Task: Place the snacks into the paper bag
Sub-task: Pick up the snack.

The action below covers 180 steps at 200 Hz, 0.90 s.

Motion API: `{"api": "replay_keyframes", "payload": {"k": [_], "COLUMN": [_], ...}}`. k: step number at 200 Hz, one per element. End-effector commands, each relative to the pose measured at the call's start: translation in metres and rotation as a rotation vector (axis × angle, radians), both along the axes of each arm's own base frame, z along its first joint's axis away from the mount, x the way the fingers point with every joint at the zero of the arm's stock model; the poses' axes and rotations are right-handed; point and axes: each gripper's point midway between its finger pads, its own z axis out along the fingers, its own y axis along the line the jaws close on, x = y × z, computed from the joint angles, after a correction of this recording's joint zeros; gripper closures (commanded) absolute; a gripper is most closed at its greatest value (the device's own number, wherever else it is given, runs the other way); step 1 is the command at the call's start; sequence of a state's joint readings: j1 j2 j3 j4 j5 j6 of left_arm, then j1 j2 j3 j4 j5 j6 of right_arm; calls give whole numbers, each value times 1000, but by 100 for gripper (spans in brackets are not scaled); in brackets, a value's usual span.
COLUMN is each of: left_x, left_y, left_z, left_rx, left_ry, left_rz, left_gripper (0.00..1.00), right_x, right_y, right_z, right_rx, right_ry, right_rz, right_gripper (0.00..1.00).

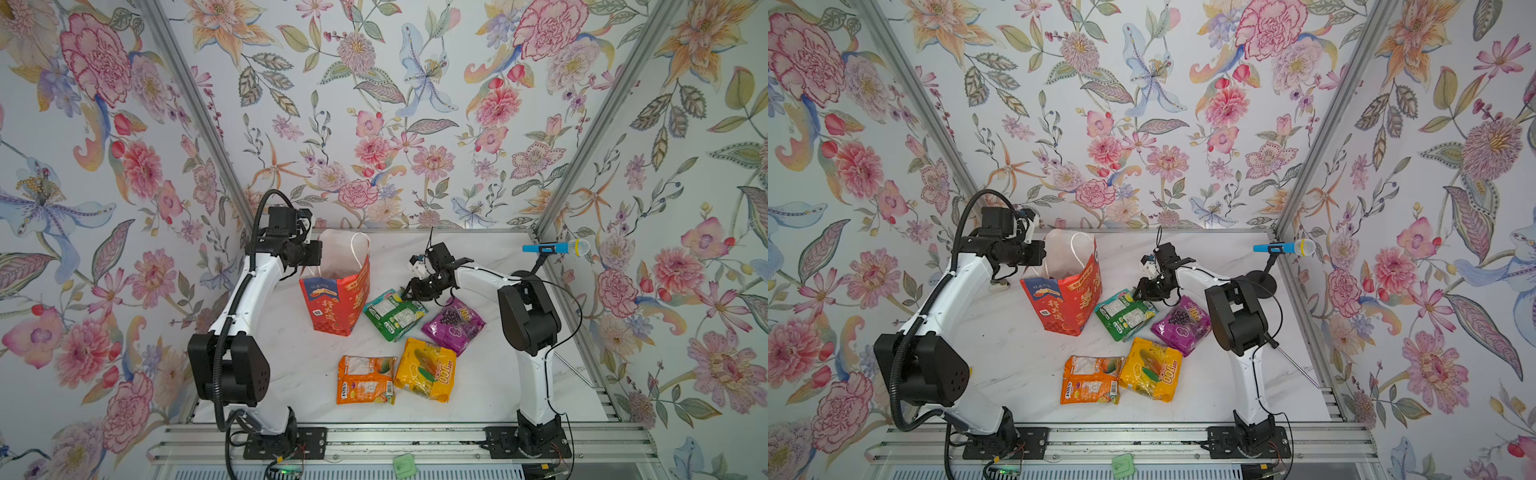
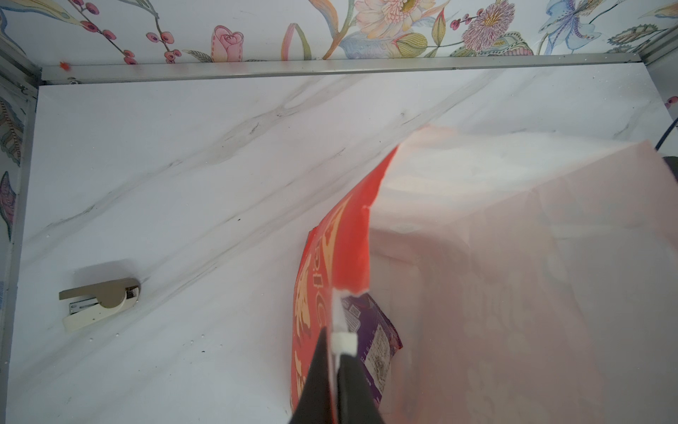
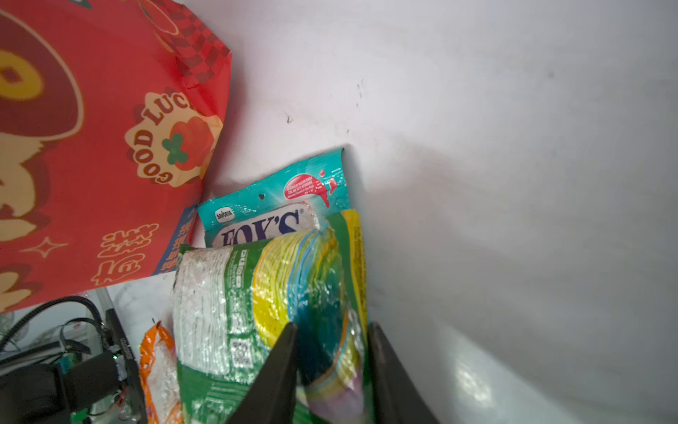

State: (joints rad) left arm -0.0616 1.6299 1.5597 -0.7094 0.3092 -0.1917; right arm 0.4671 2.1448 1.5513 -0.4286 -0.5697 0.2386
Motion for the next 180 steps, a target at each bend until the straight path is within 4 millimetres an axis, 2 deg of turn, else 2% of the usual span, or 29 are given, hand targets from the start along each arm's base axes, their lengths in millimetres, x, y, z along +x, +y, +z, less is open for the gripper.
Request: {"api": "replay_keyframes", "payload": {"k": [1, 7, 21, 42, 100, 137, 161, 180], "left_x": [1, 1, 2, 1, 0, 1, 2, 3], "left_y": [1, 2, 1, 2, 4, 4, 2, -1], "left_z": [-3, -2, -2, 0, 2, -1, -1, 1], "left_rx": [-7, -7, -7, -4, 8, 3, -7, -16], "left_ry": [1, -1, -1, -3, -6, -1, -6, -11], "left_rz": [10, 12, 10, 14, 18, 15, 13, 9], "left_gripper": [100, 100, 100, 100, 100, 100, 100, 100], "right_x": [2, 5, 11, 20, 27, 24, 23, 26], "right_y": [0, 0, 1, 4, -1, -6, -14, -23], "right_z": [3, 11, 30, 70, 191, 281, 337, 371], "right_rx": [9, 20, 44, 87, 157, 185, 160, 77], "right_ry": [2, -15, -51, -120, -361, -564, -729, -867], "right_rz": [-18, -25, -41, -65, -145, -201, -275, -346], "right_gripper": [94, 100, 100, 100, 100, 100, 100, 100]}}
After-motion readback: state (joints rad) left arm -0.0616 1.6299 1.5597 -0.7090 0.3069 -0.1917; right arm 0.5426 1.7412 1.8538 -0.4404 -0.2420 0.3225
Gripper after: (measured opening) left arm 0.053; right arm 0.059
